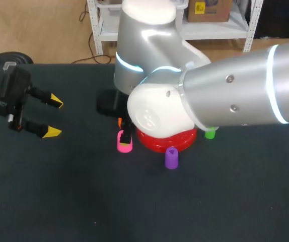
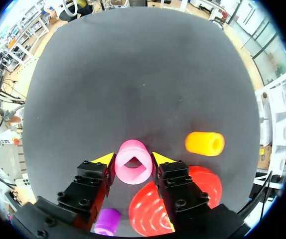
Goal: Pick up and stack the cylinders on the red base in this order: pink,purple,orange,green
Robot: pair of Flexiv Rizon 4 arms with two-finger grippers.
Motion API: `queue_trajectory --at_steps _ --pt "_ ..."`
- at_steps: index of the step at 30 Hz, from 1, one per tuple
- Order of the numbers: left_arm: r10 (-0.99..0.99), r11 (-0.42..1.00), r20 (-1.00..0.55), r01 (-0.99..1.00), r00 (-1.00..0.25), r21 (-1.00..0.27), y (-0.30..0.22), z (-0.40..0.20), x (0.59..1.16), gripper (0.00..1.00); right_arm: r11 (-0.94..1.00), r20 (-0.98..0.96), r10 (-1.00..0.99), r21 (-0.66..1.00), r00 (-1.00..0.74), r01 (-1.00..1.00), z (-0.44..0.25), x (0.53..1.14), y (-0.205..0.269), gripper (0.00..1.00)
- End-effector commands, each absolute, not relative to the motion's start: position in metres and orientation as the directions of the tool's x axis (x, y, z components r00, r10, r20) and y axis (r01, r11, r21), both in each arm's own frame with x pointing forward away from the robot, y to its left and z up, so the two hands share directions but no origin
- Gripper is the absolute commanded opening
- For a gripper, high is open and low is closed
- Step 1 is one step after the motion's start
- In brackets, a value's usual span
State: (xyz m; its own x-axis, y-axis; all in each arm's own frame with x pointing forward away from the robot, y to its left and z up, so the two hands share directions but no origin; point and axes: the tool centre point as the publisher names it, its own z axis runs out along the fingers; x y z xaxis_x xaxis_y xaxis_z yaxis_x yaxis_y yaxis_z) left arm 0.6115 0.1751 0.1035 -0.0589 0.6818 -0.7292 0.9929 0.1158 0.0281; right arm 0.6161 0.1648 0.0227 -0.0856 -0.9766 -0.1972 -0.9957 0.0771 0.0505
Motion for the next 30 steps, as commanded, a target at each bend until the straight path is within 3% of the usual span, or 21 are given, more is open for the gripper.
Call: queue_trajectory --at_steps 1,12,20,30 --pt "0.679 0.115 -0.732 0.993 -0.056 0.032 0.176 0.102 0.611 1.0 0.088 -0.231 -0.969 0.003 -0.086 -0.996 0.062 0.617 0.148 0.0" --pt "0.679 0.115 -0.732 0.993 -0.056 0.032 0.176 0.102 0.611 1.0 0.206 -0.25 -0.955 -0.156 -0.163 -0.966 0.16 0.652 0.096 0.0" --pt "0.679 0.115 -0.732 0.993 -0.056 0.032 0.176 0.102 0.611 1.0 0.319 -0.2 -0.938 -0.17 -0.284 -0.932 0.16 0.672 0.058 0.0" --pt "0.679 0.115 -0.732 0.993 -0.056 0.032 0.176 0.102 0.611 1.0 0.314 -0.172 -0.941 -0.128 -0.291 -0.941 0.143 0.683 0.053 0.0"
